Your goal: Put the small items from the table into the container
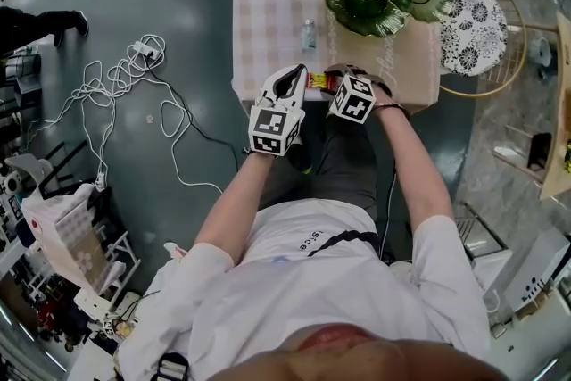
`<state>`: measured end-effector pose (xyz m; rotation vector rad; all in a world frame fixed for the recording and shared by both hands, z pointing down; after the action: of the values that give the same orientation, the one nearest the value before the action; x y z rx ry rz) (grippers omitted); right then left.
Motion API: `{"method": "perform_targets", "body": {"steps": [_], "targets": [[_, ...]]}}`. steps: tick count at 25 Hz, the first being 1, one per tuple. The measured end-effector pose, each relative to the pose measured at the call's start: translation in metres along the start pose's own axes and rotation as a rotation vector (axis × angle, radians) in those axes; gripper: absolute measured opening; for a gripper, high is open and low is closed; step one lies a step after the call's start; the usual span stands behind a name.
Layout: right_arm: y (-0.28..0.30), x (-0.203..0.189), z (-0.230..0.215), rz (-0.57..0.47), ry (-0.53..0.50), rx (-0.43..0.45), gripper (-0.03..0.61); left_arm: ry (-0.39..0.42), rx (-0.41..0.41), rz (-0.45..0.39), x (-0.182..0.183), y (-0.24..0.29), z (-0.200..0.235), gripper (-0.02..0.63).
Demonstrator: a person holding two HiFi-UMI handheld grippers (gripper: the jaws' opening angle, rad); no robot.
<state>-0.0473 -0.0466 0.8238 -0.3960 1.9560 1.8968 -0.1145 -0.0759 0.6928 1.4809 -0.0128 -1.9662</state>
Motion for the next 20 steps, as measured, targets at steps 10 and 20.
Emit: {"method": "perform_targets", "body": {"steps": [10,20], "targets": [[-0.015,0.0,-0.005,-0.054,0.166,-0.035,0.061,-0.004,0.0,-0.002,0.004,-0.006,-0.004,0.006],[-0.067,0.016,-0.002,-0.114,0.25,-0.164,0.055,0.017,-0.035,-0.021,0.026,-0.017,-0.028,0.006]]}}
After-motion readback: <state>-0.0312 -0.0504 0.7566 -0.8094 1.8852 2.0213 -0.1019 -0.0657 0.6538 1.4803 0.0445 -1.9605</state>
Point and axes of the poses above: the fingertips, and each gripper's own axes: y forward along the fingers, z to its left, x out of its top, the point moved 2 cm from there along -y, backward along the fingers, and after that the axes turned 8 degrees about -y, right-handed, at the moved point
